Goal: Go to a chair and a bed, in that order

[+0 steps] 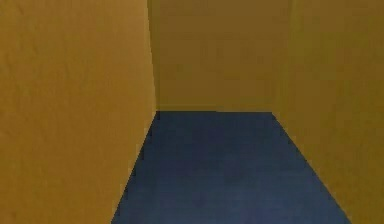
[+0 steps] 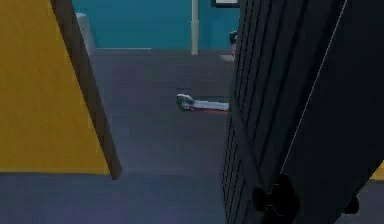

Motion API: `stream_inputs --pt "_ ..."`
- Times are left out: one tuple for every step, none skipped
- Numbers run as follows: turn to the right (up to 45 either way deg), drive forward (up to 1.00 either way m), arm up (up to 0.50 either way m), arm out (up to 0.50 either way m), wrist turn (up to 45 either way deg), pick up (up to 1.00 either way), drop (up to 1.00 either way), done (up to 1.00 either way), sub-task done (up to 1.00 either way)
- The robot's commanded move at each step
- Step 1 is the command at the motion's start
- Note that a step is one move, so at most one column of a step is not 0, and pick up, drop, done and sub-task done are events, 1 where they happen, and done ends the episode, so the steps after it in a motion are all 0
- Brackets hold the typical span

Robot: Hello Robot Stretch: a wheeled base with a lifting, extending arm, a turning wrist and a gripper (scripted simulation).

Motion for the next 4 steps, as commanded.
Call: stream_inputs --pt "45.0 0.0 0.0 0.0 0.0 0.0 0.0 0.0 0.0" --pt "0.0 0.25 0.0 0.0 0.0 0.0 0.0 0.0 0.0" --pt "45.0 0.0 0.0 0.0 0.0 0.0 0.0 0.0 0.0" --pt "0.0 0.3 0.0 0.0 0.0 0.0 0.0 0.0 0.0"
